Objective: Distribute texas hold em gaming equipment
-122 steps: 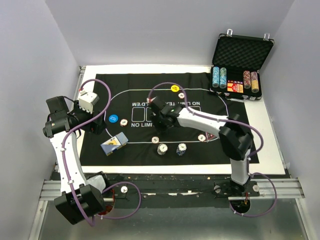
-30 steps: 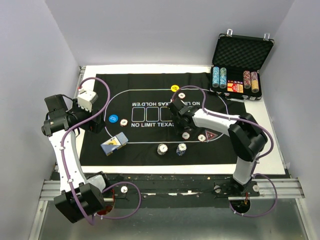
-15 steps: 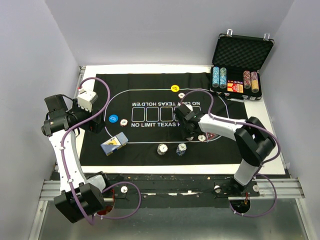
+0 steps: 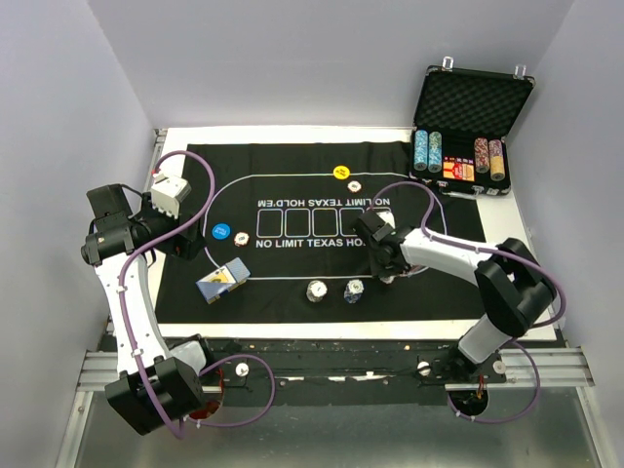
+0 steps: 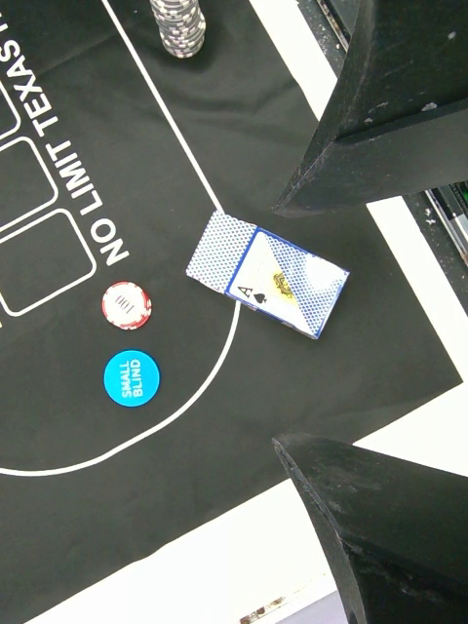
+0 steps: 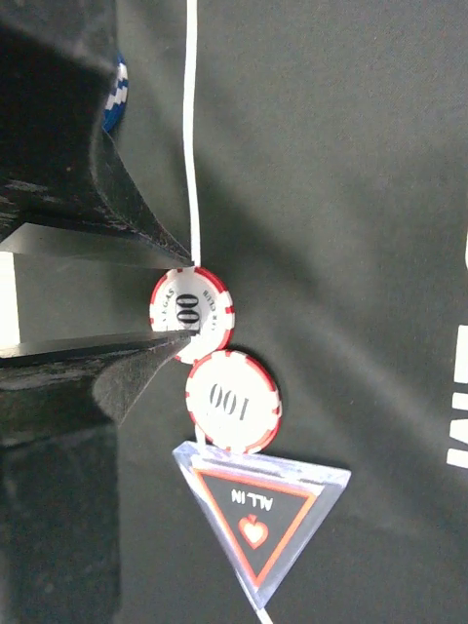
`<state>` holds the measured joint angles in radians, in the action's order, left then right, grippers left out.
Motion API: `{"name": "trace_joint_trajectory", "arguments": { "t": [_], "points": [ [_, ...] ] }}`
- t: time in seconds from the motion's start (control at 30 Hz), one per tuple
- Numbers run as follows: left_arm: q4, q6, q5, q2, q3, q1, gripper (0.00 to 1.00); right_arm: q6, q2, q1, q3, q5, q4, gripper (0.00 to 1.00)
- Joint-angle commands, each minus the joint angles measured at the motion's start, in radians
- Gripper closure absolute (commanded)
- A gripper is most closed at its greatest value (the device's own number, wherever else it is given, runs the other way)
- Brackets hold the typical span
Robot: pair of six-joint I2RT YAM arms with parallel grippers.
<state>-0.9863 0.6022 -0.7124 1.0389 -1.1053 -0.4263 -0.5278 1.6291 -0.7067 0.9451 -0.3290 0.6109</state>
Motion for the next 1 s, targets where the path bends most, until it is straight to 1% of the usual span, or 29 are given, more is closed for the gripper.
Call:
{"name": "trace_joint_trajectory", "arguments": {
  "t": [0.0, 0.07, 0.17, 0.23, 0.37, 0.43, 0.47, 0.57, 0.67, 0.97],
  "points": [
    [-0.014, 0.015, -0.004, -0.007, -0.013, -0.009, 0.01, -0.011, -0.055, 0.006, 0.076, -0.044, 0.101, 0.60],
    [-0.017, 0.016, -0.005, -0.005, -0.018, -0.009, 0.01, 0.012, -0.081, 0.006, 0.121, -0.003, 0.099, 0.56],
    [-0.025, 0.015, -0.012, 0.000, -0.024, -0.009, 0.01, 0.058, -0.124, 0.000, 0.178, 0.083, 0.070, 0.46],
    [-0.028, 0.013, -0.015, 0.003, -0.022, -0.009, 0.01, 0.083, -0.132, -0.017, 0.224, 0.114, 0.059, 0.39],
    [-0.028, 0.010, -0.018, 0.006, -0.014, -0.009, 0.01, 0.141, -0.098, -0.101, 0.317, 0.146, 0.049, 0.20],
    [-0.028, 0.005, -0.022, 0.006, -0.013, -0.009, 0.01, 0.170, -0.060, -0.158, 0.363, 0.179, 0.056, 0.12],
    [-0.029, 0.007, -0.022, 0.006, -0.011, -0.009, 0.01, 0.183, -0.026, -0.186, 0.386, 0.188, 0.064, 0.10],
    [-0.029, 0.002, -0.024, 0.004, -0.010, -0.009, 0.01, 0.204, 0.049, -0.272, 0.423, 0.191, 0.085, 0.07],
    [-0.031, 0.001, -0.024, 0.004, -0.013, -0.008, 0.01, 0.206, 0.110, -0.318, 0.435, 0.191, 0.099, 0.06],
    [-0.034, 0.007, -0.019, 0.001, -0.019, -0.009, 0.01, 0.200, 0.175, -0.353, 0.434, 0.189, 0.115, 0.06]
  ]
}}
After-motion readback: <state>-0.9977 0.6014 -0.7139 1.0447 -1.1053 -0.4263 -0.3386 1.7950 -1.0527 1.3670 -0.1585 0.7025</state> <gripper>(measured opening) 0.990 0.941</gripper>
